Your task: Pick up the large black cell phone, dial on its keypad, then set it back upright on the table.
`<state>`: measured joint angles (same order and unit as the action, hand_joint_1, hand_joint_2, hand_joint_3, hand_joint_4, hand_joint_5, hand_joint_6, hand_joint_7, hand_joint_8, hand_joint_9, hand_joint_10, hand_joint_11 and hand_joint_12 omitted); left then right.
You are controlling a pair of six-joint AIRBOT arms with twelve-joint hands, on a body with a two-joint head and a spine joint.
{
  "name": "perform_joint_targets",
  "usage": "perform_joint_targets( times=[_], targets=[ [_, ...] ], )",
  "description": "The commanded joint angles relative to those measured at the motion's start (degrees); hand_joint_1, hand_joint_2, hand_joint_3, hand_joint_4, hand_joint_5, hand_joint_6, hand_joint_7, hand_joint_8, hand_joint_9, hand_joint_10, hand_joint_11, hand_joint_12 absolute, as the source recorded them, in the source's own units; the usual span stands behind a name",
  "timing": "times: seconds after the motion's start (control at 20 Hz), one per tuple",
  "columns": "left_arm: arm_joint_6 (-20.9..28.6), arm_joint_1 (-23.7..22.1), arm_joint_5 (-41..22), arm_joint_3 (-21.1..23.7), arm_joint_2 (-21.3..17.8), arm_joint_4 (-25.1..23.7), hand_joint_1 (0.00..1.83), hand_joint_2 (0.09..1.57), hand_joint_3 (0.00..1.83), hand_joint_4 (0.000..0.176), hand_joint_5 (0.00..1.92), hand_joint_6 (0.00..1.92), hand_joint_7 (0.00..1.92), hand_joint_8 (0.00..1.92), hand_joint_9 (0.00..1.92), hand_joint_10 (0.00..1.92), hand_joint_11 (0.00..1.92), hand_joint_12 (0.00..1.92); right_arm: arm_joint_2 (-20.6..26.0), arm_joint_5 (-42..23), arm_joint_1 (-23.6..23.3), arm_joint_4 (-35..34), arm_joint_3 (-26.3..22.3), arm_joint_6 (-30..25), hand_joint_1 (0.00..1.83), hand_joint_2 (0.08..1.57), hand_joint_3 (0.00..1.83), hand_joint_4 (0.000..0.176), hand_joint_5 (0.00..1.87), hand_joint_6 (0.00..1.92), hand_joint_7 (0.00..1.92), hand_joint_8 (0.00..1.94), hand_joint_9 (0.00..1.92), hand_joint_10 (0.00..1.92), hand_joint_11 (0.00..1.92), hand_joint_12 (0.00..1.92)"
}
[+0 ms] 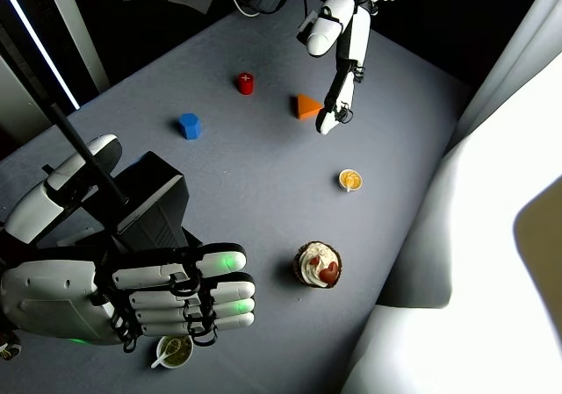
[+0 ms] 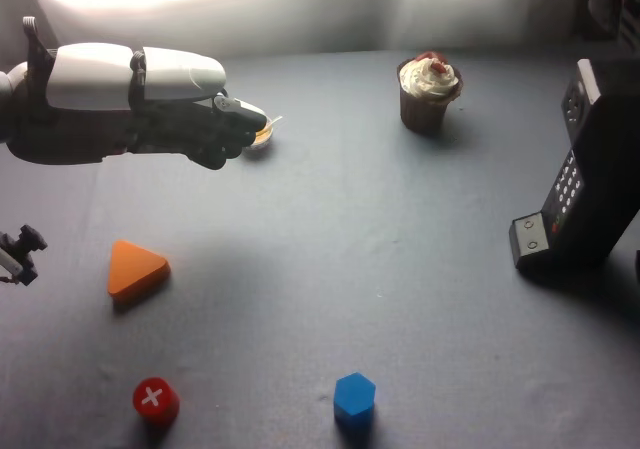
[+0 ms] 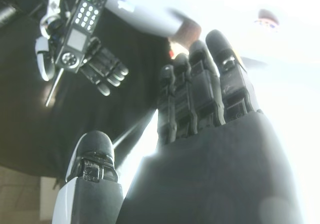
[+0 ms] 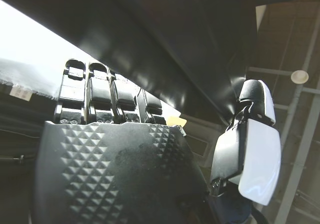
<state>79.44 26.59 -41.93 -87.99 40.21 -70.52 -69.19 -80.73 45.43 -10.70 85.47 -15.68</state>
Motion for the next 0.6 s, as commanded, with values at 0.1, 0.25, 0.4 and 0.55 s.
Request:
perform_joint_targets(
  times=[0.1,0.25,0.4,0.55],
  targets=[
    [0.5,-1.4,-2.8,-0.2,-0.6,3.8,0.0,1.19,0.0,0.0,0.26,0.01,0.27,0.0,0.23,0.0,0.0,0.64,2.5,-7.8,0.6,-1.2,-2.0,-0.6,0.24,0.89,0.0,0.132,0.0,0.0,0.0,0.0,0.0,0.0,0.0,0.0],
    [0.5,-1.1,-2.8,-0.1,-0.6,3.8,0.0,1.19,0.0,0.0,0.25,0.0,0.26,0.0,0.23,0.0,0.0,0.63,4.7,-8.6,1.2,-1.2,-5.1,-0.6,0.23,0.88,0.0,0.133,0.0,0.0,0.0,0.0,0.0,0.0,0.0,0.0],
    [0.5,-0.7,-2.8,0.1,-0.7,3.8,0.01,1.19,0.0,0.0,0.26,0.01,0.28,0.01,0.25,0.01,0.0,0.67,8.8,-9.4,3.0,-1.2,-10.2,-0.2,0.24,0.87,0.0,0.137,0.0,0.0,0.0,0.0,0.0,0.0,0.0,0.0],
    [0.4,-0.1,-2.7,0.1,-0.6,3.8,0.0,1.19,0.0,0.0,0.25,0.0,0.28,0.01,0.26,0.01,0.0,0.66,14.2,-11.8,8.3,-2.1,-16.4,0.4,0.24,0.88,0.0,0.135,0.0,0.0,0.0,0.0,0.0,0.0,0.0,0.0]
  ],
)
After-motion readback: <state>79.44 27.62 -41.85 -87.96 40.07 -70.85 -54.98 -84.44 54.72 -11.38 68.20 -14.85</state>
